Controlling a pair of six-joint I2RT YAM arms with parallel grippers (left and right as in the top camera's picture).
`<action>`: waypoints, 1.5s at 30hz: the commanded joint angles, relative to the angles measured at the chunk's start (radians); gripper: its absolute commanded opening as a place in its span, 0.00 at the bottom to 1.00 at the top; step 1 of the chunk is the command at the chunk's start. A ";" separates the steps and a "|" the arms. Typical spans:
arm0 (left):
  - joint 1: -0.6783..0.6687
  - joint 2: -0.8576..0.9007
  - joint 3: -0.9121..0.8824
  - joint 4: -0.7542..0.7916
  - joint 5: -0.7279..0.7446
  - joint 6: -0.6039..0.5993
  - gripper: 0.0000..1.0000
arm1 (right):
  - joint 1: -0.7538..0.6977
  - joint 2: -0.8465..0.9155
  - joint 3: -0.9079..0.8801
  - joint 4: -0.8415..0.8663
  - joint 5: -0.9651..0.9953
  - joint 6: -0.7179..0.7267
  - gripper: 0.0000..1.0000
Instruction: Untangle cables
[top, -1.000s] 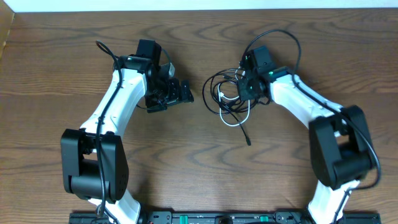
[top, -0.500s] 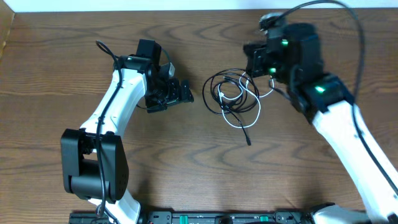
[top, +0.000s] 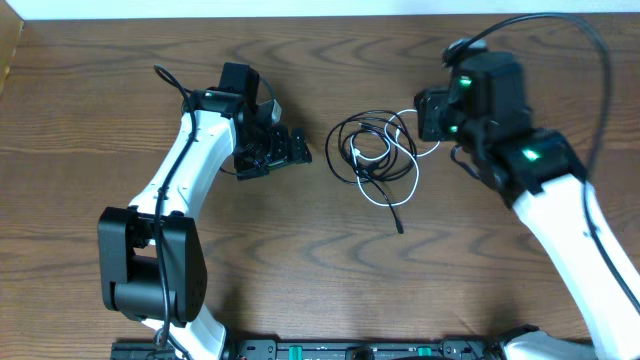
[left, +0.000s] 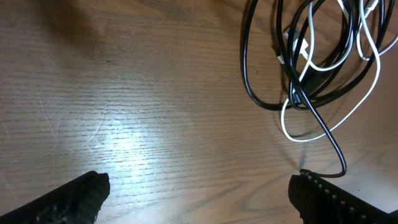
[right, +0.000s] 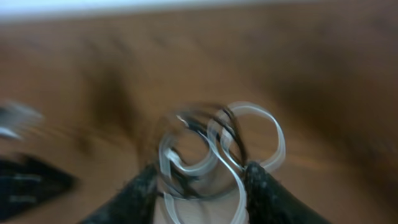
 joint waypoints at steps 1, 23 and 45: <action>-0.002 0.006 -0.003 0.001 -0.006 -0.009 0.98 | 0.002 0.126 -0.006 -0.033 0.089 0.003 0.45; -0.002 0.006 -0.003 0.005 -0.006 -0.009 0.98 | 0.000 0.553 -0.006 0.003 0.093 0.003 0.25; -0.002 0.006 -0.003 0.005 -0.006 -0.009 0.98 | -0.001 0.401 0.060 -0.028 -0.055 0.004 0.01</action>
